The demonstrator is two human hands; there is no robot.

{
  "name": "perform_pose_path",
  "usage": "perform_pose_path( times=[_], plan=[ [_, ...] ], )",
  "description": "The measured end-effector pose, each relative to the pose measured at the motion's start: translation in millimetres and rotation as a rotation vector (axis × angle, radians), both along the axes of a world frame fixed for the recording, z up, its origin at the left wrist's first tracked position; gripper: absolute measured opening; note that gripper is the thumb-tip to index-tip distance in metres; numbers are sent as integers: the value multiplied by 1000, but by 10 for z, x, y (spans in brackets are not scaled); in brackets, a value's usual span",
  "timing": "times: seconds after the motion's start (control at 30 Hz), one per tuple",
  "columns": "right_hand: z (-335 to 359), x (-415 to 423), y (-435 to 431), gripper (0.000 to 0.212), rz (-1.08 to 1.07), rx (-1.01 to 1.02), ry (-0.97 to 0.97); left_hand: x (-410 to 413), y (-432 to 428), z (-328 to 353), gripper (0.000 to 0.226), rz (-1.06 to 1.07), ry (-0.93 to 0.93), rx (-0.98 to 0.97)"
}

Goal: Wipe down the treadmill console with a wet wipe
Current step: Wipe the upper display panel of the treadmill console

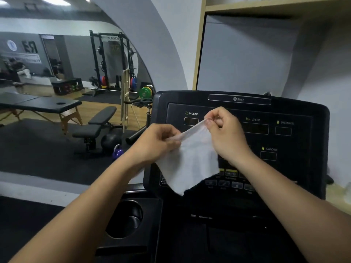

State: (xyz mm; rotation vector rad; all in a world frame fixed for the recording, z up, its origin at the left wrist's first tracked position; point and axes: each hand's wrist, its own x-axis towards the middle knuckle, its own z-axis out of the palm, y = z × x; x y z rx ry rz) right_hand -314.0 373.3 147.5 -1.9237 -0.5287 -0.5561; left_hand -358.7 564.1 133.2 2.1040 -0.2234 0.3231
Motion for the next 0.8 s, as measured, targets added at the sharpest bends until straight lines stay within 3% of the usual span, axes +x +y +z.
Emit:
perform_pose_path(
  times=[0.1,0.2,0.4,0.43,0.53,0.6,0.7,0.73,0.8],
  plan=[
    [-28,60,-107,8,-37,-18,-49,9,125,55,13,62,24,97],
    [-4,183,-159,9,-128,-158,-141,113,146,170,10,231,-122,-30],
    [216,467,-33,11,-625,-284,-344,597,25,277,15,384,-318,95],
    [185,459,35,18,-625,-322,-459,672,7,240,14,420,-329,159],
    [-207,455,218,22,-350,-577,-754,760,-8,152,19,525,-458,345],
    [-459,516,220,30,-284,-758,-700,759,39,79,25,597,-595,460],
    [-519,566,158,48,-252,-868,-578,714,62,-171,23,616,-1006,695],
    [-482,554,157,52,-239,-885,-550,694,24,-318,23,518,-1062,759],
    [-412,524,176,59,-245,-925,-506,667,-47,-568,42,336,-936,767]
  ],
)
